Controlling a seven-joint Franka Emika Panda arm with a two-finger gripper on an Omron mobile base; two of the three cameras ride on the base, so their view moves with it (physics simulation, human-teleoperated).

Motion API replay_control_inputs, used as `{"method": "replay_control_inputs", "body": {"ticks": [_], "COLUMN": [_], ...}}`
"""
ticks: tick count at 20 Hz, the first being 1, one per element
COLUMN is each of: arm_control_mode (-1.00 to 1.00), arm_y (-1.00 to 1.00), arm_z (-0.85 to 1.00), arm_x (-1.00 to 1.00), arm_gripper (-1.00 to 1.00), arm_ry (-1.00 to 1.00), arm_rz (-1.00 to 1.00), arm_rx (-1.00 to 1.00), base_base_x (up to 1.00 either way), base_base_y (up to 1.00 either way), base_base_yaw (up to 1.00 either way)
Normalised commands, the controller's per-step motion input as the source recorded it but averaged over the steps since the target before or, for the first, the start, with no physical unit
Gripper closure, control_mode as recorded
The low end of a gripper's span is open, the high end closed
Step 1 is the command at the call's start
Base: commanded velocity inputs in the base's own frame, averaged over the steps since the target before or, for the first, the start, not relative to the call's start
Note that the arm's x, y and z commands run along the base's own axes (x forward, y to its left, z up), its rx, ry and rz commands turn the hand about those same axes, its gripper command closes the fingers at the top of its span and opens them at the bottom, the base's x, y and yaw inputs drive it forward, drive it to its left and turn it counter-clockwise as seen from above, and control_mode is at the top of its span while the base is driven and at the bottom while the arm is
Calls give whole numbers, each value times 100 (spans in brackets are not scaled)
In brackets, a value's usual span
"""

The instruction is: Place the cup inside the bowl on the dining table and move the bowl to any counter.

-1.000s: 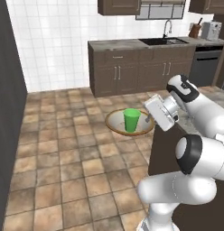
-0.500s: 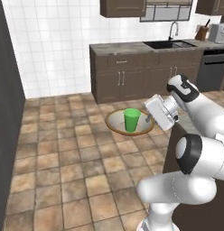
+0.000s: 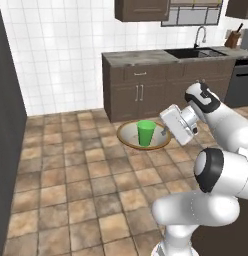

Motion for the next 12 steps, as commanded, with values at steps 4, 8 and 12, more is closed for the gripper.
{"method": "replay_control_inputs", "body": {"ticks": [4, 8, 12], "arm_control_mode": [100, 100, 100], "arm_y": [0, 0, 0], "arm_z": [0, 0, 0], "arm_x": [0, 0, 0], "arm_gripper": [100, 100, 100], "arm_ry": [0, 0, 0], "arm_rz": [0, 0, 0], "arm_rx": [0, 0, 0], "base_base_x": [71, 75, 83], "base_base_y": [17, 18, 23], "base_base_yaw": [0, 0, 0]}}
